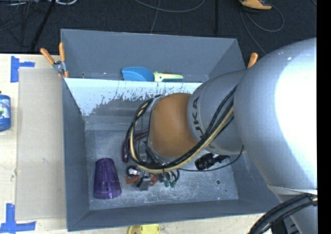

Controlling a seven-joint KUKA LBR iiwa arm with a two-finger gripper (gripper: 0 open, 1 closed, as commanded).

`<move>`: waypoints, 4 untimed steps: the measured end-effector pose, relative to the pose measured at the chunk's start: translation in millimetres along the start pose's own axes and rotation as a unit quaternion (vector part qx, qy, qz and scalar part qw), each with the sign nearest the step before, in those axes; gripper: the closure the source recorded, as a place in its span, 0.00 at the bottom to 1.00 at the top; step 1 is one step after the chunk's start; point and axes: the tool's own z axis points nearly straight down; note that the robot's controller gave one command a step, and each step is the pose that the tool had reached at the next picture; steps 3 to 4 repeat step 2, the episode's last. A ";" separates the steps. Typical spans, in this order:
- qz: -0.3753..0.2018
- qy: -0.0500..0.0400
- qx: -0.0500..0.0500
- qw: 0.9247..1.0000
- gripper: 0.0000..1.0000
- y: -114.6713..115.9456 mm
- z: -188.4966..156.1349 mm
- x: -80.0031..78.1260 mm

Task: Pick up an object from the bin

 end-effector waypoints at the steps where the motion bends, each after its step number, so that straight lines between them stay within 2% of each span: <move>1: -0.112 -0.001 0.000 0.994 1.00 -9.9 -0.5 -73.0; 4: -0.112 -0.001 0.000 0.994 1.00 -9.8 -0.5 -73.0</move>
Offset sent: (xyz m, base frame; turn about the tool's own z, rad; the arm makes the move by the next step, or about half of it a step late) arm 0.0000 0.0000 0.0000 0.0000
